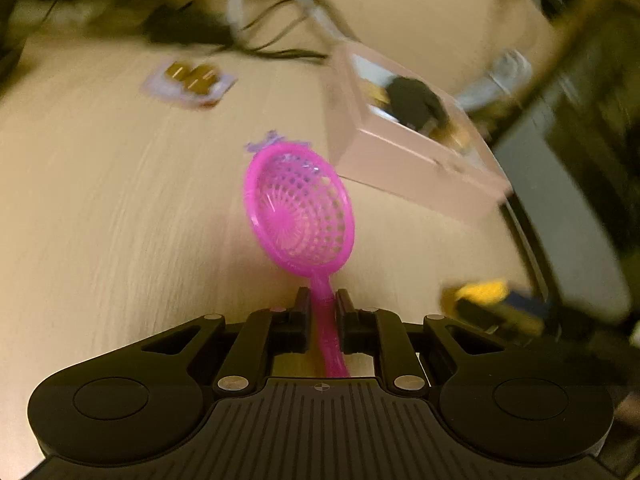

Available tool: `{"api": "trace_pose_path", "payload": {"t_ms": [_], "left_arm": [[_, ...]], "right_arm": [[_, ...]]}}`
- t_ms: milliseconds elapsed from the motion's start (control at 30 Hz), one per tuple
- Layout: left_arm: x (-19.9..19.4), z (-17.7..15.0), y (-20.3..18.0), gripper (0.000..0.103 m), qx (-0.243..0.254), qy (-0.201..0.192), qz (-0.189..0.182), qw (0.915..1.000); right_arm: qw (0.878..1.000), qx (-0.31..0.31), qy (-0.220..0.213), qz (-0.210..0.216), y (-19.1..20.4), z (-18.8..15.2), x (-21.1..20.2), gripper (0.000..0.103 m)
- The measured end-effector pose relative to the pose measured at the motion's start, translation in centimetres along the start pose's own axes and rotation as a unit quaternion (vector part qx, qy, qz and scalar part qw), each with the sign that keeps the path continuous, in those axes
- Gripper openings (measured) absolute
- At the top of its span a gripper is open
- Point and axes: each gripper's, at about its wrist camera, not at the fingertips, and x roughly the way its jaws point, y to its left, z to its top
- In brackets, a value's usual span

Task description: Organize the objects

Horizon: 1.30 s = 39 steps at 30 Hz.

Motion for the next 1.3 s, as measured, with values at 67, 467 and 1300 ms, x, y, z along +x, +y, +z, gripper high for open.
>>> {"api": "trace_pose_path", "payload": {"t_ms": [67, 467, 1300], "left_arm": [[-0.7, -0.5, -1.3, 0.014, 0.043, -0.004, -0.008, 0.9990], [-2.5, 1.9, -5.0, 0.011, 0.099, -0.042, -0.061, 0.9923], [-2.0, 3.1, -1.8, 0.013, 0.014, -0.031, -0.042, 0.9985]], "right_arm": [[1.000, -0.010, -0.012, -0.005, -0.6, -0.1, -1.5, 0.063], [0.999, 0.016, -0.029, -0.025, -2.6, -0.9, -4.1, 0.063], [0.997, 0.035, 0.009, -0.063, -4.3, -2.5, -1.4, 0.072]]}}
